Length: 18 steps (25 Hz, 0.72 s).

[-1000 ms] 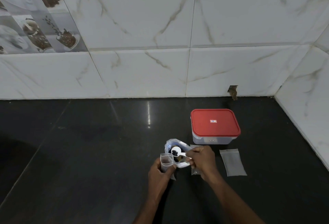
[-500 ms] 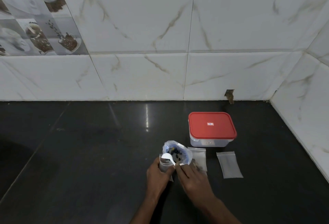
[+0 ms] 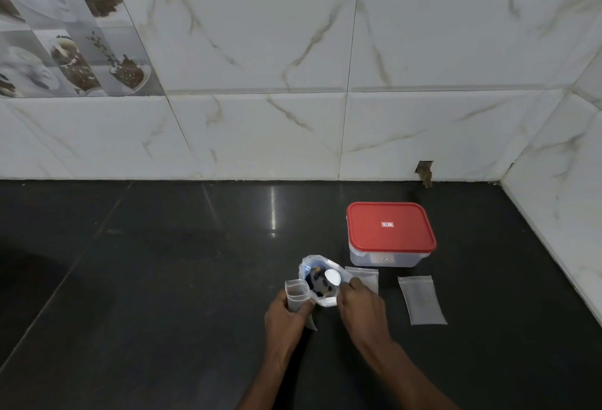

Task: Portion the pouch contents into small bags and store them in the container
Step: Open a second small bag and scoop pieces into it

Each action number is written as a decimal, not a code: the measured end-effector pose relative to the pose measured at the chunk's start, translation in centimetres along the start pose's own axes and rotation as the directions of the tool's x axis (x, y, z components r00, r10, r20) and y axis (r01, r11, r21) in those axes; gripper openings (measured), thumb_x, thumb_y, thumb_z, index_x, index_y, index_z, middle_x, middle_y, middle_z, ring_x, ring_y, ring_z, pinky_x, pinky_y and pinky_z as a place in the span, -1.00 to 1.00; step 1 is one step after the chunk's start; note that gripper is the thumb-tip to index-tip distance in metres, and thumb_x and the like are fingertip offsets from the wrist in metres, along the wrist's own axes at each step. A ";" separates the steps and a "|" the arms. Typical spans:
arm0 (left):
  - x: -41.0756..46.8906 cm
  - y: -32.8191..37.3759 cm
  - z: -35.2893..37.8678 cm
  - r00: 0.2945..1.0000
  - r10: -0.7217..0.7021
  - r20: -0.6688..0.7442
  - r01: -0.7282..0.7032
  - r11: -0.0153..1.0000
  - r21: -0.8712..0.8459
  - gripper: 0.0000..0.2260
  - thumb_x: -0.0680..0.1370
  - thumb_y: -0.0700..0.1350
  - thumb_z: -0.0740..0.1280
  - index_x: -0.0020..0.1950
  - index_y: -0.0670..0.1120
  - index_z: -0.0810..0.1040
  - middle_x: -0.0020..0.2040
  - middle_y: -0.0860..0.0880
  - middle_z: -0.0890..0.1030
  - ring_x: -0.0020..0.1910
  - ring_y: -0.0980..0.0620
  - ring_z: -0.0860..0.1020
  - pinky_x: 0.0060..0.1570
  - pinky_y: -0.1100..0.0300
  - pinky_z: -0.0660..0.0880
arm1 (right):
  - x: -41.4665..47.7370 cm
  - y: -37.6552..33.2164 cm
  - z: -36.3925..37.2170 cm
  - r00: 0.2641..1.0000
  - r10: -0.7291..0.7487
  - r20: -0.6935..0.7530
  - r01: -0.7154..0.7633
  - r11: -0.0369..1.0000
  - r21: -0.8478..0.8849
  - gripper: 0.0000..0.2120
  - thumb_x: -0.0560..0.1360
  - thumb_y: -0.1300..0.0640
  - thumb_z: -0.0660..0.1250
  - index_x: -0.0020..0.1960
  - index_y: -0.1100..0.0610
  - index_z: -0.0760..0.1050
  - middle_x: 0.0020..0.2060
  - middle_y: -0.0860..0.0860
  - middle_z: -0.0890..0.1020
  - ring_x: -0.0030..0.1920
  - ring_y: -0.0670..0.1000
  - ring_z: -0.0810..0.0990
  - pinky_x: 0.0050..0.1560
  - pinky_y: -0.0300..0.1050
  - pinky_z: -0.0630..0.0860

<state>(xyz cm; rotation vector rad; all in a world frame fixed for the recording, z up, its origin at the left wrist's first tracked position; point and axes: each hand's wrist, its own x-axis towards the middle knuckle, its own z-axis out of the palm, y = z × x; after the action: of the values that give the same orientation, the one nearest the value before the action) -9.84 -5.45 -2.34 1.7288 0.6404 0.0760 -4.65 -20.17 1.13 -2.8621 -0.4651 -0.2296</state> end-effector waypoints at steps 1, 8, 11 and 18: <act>0.2 -0.2 0.0 1.000 -0.014 0.015 0.014 1.000 -0.009 -0.91 0.45 -0.05 0.51 -0.06 0.05 0.68 -0.19 0.11 0.74 -0.17 0.18 0.69 -0.10 0.16 0.60 | 0.4 -0.2 0.3 0.999 0.002 0.046 -0.001 1.000 -0.030 -0.65 -0.09 0.28 0.66 -0.42 0.13 0.58 -0.52 0.02 0.51 -0.65 -0.01 0.46 -0.71 -0.21 0.31; 1.0 -0.8 0.0 0.991 -0.044 0.123 0.057 0.993 -0.106 -0.64 0.25 0.16 0.45 -0.06 0.01 0.71 -0.15 -0.01 0.75 -0.10 -0.02 0.72 -0.01 0.00 0.63 | 2.4 -1.8 2.0 0.974 0.039 0.222 -0.034 0.999 -0.027 -0.81 0.53 0.13 0.32 0.12 0.12 0.57 -0.04 0.07 0.64 -0.14 0.11 0.67 -0.23 -0.08 0.53; 0.9 -1.3 0.2 0.988 -0.031 0.150 0.053 0.988 -0.144 -0.71 0.32 0.09 0.45 -0.03 0.00 0.71 -0.12 -0.06 0.75 -0.06 -0.06 0.72 -0.05 0.05 0.63 | 3.4 -2.6 2.5 0.961 0.061 0.270 -0.087 0.993 0.085 -0.76 0.61 0.09 0.10 0.18 0.05 0.48 0.07 0.03 0.61 0.03 0.12 0.62 -0.12 -0.06 0.44; 0.6 -1.1 -0.3 0.976 0.058 0.209 -0.027 0.988 -0.152 -0.79 0.46 -0.06 0.42 0.07 -0.01 0.70 -0.02 -0.07 0.75 0.03 -0.08 0.71 0.08 -0.05 0.62 | 5.3 -1.2 2.3 0.874 0.321 0.365 -0.471 0.745 0.472 -0.83 0.37 0.22 0.34 -0.35 0.20 0.66 -0.46 0.07 0.65 -0.37 0.02 0.61 -0.30 -0.04 0.54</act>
<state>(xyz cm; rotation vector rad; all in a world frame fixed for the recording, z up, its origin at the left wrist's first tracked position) -9.90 -4.82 -3.46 1.5807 0.4290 -0.0308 0.19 -16.98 0.19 -2.3339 0.0632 0.3218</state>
